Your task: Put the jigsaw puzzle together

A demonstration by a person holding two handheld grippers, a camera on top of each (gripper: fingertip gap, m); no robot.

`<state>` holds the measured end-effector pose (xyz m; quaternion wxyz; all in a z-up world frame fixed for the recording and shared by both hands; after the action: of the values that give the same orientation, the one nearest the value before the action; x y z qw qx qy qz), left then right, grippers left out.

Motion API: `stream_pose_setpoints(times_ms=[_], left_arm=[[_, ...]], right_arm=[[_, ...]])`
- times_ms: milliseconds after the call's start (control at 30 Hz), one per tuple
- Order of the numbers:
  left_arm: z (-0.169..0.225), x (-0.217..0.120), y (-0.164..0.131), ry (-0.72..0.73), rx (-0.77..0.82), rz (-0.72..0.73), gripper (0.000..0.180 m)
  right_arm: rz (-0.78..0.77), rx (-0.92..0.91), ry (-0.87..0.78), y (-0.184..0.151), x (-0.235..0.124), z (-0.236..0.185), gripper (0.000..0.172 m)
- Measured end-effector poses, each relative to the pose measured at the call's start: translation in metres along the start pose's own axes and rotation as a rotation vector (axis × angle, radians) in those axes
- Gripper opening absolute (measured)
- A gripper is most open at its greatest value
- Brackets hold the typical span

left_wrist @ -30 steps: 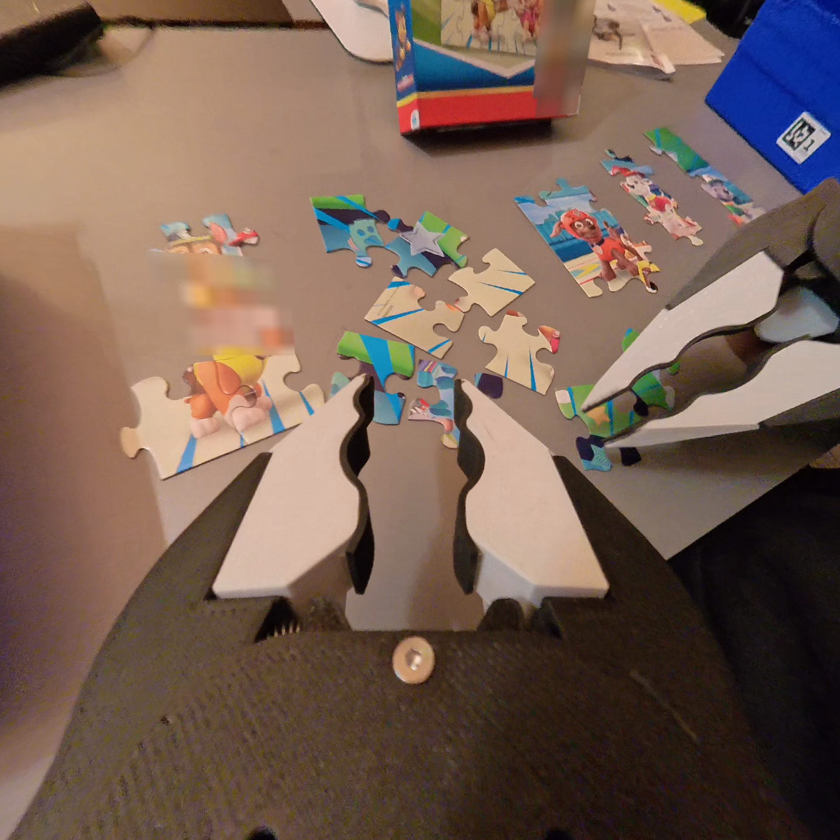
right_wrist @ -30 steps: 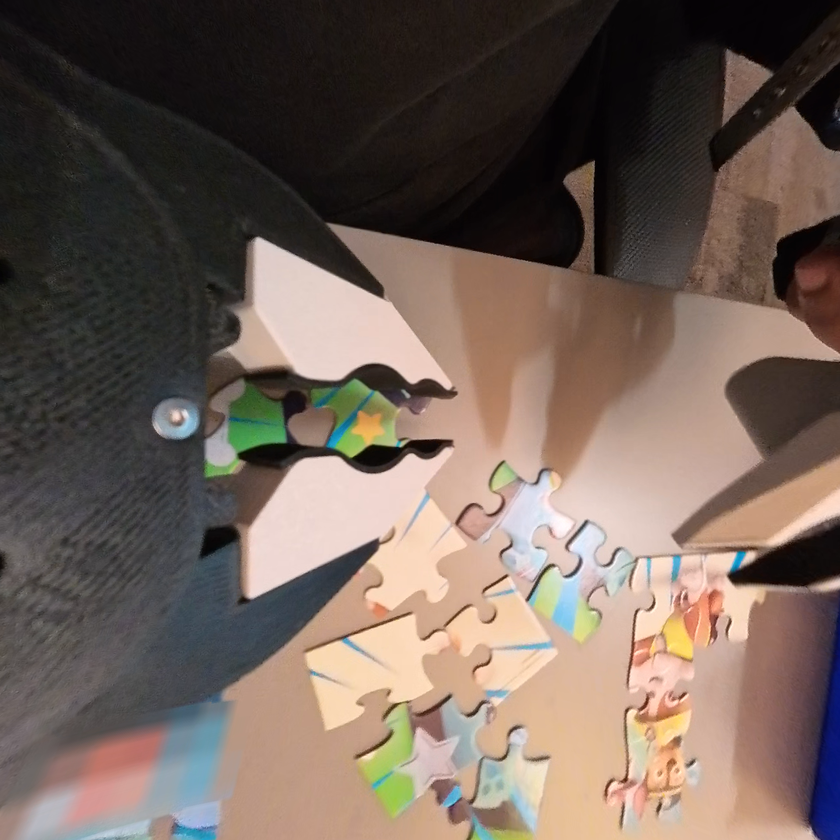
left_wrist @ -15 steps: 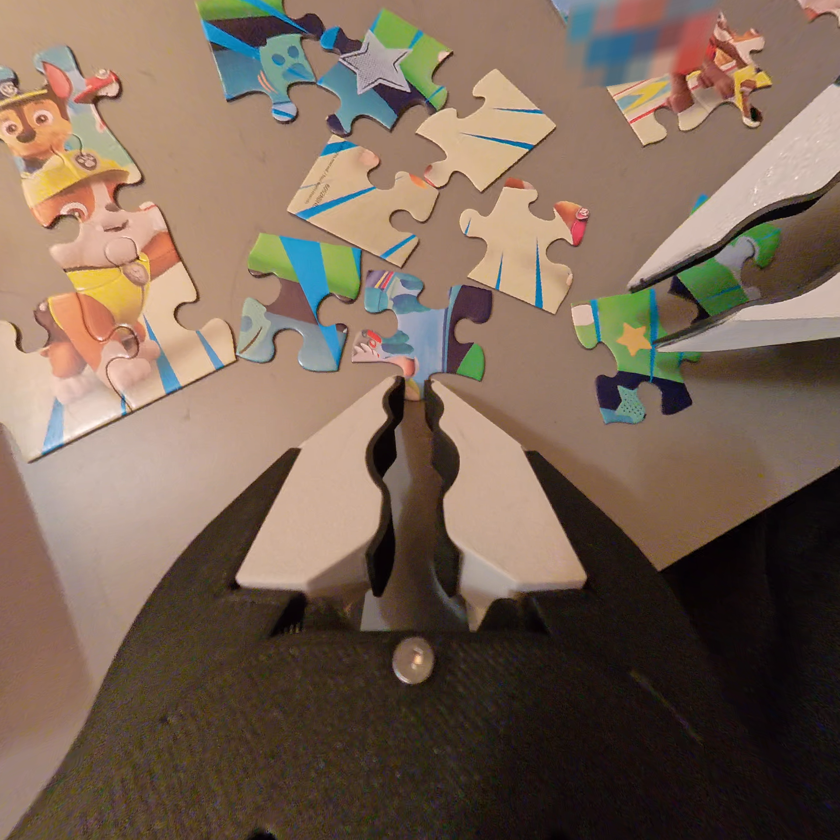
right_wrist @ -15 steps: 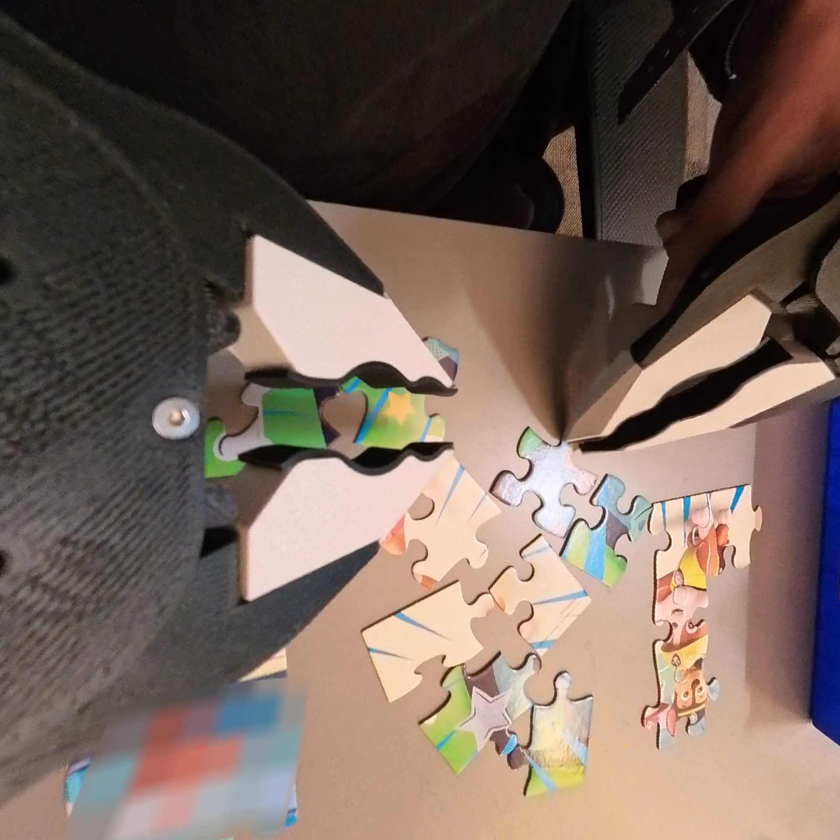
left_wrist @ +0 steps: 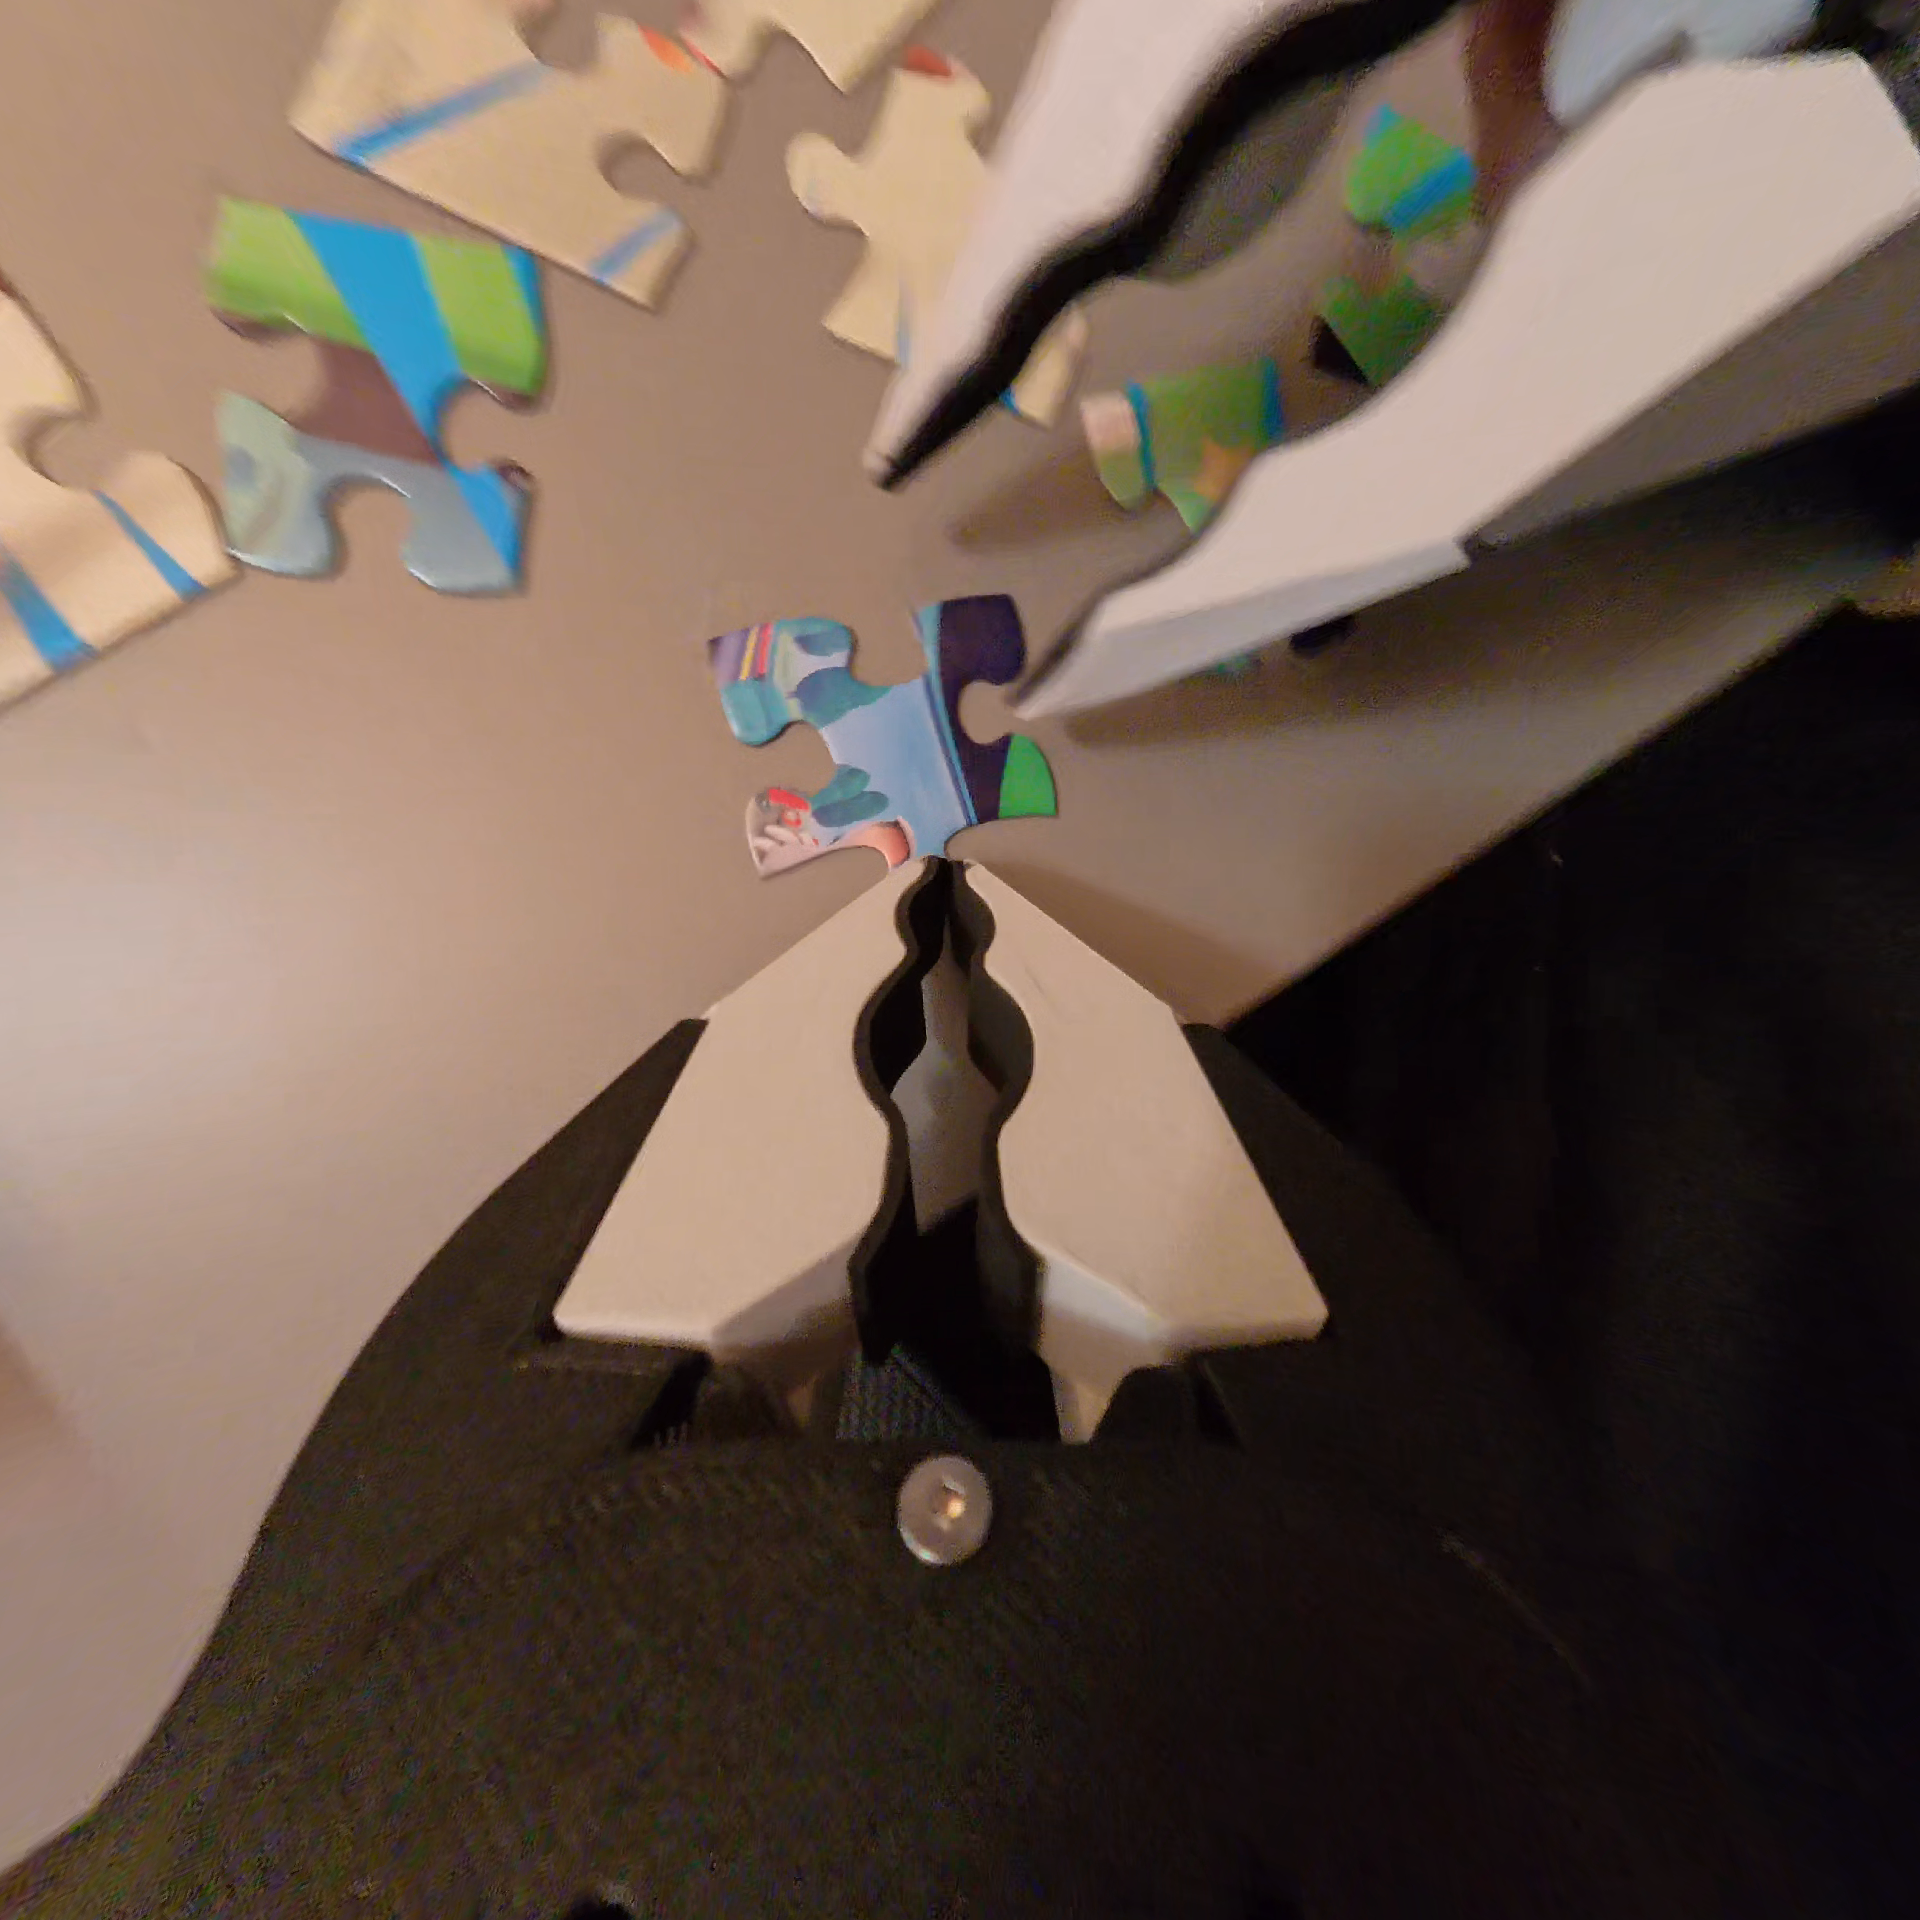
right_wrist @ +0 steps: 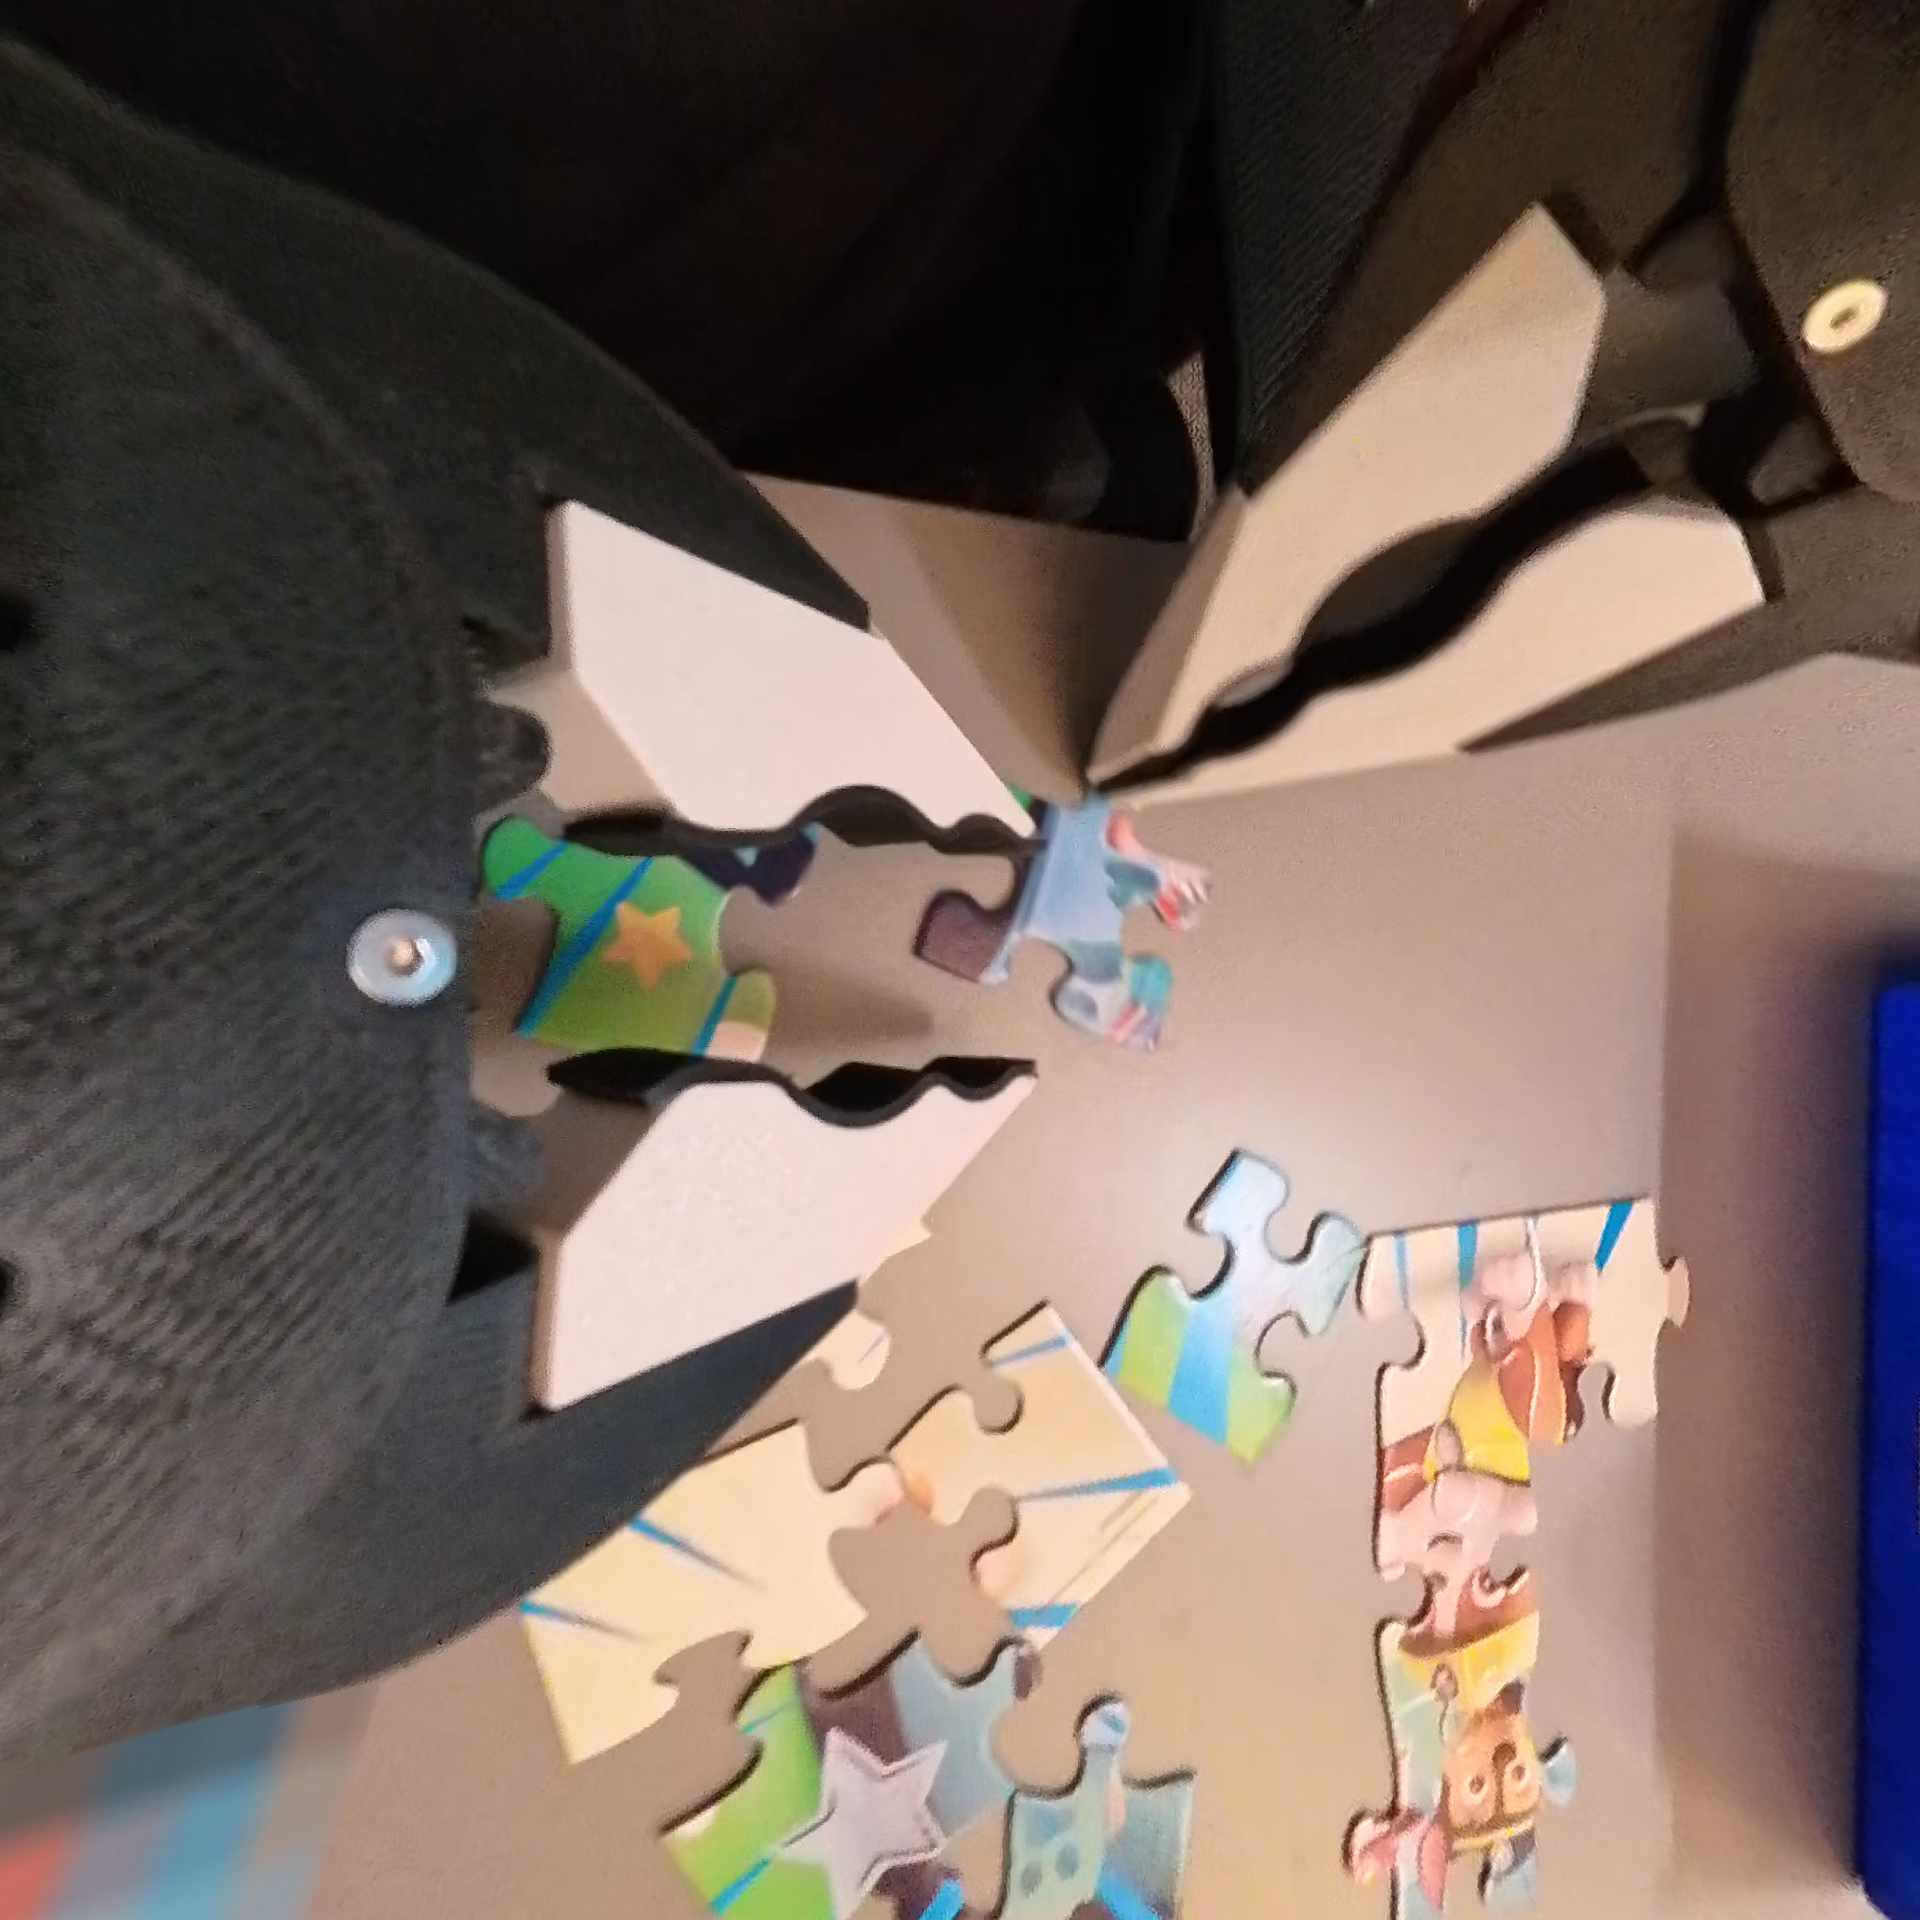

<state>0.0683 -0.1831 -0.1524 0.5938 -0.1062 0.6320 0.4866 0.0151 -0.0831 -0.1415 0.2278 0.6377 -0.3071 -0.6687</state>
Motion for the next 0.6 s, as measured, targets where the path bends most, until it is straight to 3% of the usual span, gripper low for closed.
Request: stream_pose_setpoints(times_ms=[133, 233, 367, 467, 600], left_arm=[[0.024, -0.012, -0.027, -0.115, 0.001, -0.078, 0.000], [0.034, -0.017, -0.041, -0.116, -0.010, -0.061, 0.000], [0.040, -0.026, -0.051, -0.098, -0.079, 0.106, 0.008], [0.042, -0.028, -0.053, -0.103, -0.161, 0.276, 0.019], [0.042, -0.034, -0.057, -0.068, -0.166, 0.352, 0.020]], right_arm=[[0.008, -0.042, 0.028, 0.010, 0.000, -0.019, 0.039], [0.025, -0.098, 0.080, 0.006, -0.001, -0.043, 0.042], [0.076, -0.159, 0.091, -0.001, -0.002, -0.076, 0.045], [0.108, -0.246, 0.014, -0.005, 0.000, -0.094, 0.051], [0.053, -0.391, -0.140, -0.004, 0.009, -0.102, 0.053]])
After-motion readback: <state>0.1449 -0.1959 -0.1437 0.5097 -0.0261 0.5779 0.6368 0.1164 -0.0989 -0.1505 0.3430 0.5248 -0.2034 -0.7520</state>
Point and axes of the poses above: each gripper's, where its closed fingertips meet, x out along the fingers, y out of its top, z = x × y across the jaws, the point moved 7 cm from there along -x, back along the fingers, and after that the axes turned 3 degrees about -z, right-handed, at the moved point
